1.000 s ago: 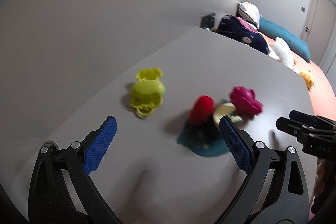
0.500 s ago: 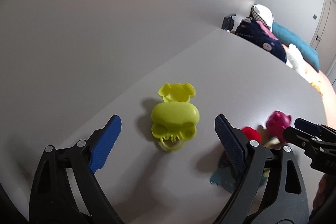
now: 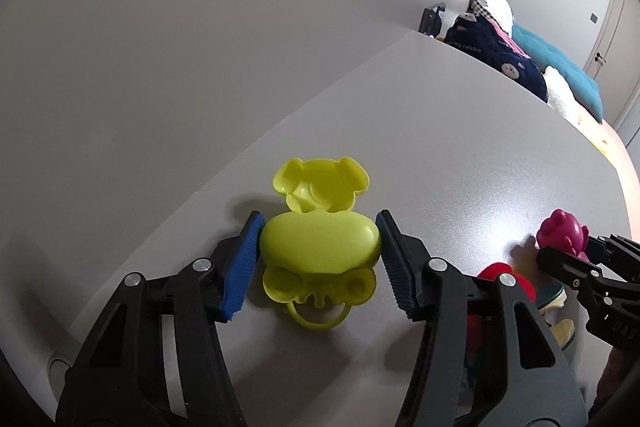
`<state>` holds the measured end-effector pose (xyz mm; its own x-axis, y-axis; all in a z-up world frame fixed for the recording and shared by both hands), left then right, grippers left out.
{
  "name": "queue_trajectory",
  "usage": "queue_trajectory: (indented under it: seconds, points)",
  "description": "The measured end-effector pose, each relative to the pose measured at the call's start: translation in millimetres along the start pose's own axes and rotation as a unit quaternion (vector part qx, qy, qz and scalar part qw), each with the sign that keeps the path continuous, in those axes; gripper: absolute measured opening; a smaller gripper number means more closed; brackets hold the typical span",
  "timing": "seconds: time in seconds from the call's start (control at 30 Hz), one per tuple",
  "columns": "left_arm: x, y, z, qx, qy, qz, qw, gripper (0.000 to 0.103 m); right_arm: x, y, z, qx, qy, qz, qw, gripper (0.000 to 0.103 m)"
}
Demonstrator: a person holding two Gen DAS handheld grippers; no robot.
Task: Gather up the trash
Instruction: 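Grasp the yellow bear-shaped case with the left tool while the right tool grasps the pink plush, then carry the yellow case and pink plush over the black bin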
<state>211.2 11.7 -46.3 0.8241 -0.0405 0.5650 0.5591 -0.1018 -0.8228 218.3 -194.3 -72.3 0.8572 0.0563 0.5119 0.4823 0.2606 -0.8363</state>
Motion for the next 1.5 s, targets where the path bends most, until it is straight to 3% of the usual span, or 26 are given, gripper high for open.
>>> queue_trajectory:
  seconds: [0.37, 0.87, 1.5]
  points:
    - [-7, -10, -1, 0.007, -0.008, -0.007, 0.9999, 0.056, -10, -13, -2, 0.01, 0.002, 0.001, 1.0, 0.043]
    - [-45, -69, -19, 0.009, -0.004, -0.03, 0.9995, 0.056, -42, -65, -5, 0.017, 0.014, -0.013, 1.0, 0.043]
    - [-97, -113, -91, -0.019, 0.034, -0.039, 0.9985, 0.056, -106, -140, -28, 0.016, 0.041, -0.038, 0.998, 0.043]
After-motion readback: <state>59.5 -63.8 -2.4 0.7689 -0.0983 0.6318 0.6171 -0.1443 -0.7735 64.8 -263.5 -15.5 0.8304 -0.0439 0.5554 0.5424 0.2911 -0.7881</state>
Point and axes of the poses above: each gripper's, at about its wrist camera, not at the fingertips, and y roughly the way its jaws point, z to its left, x to its top, the point moved 1 cm from there along y, roughly the way its jaws point, and after that the axes turned 5 degrees about z, right-handed, at the moved point
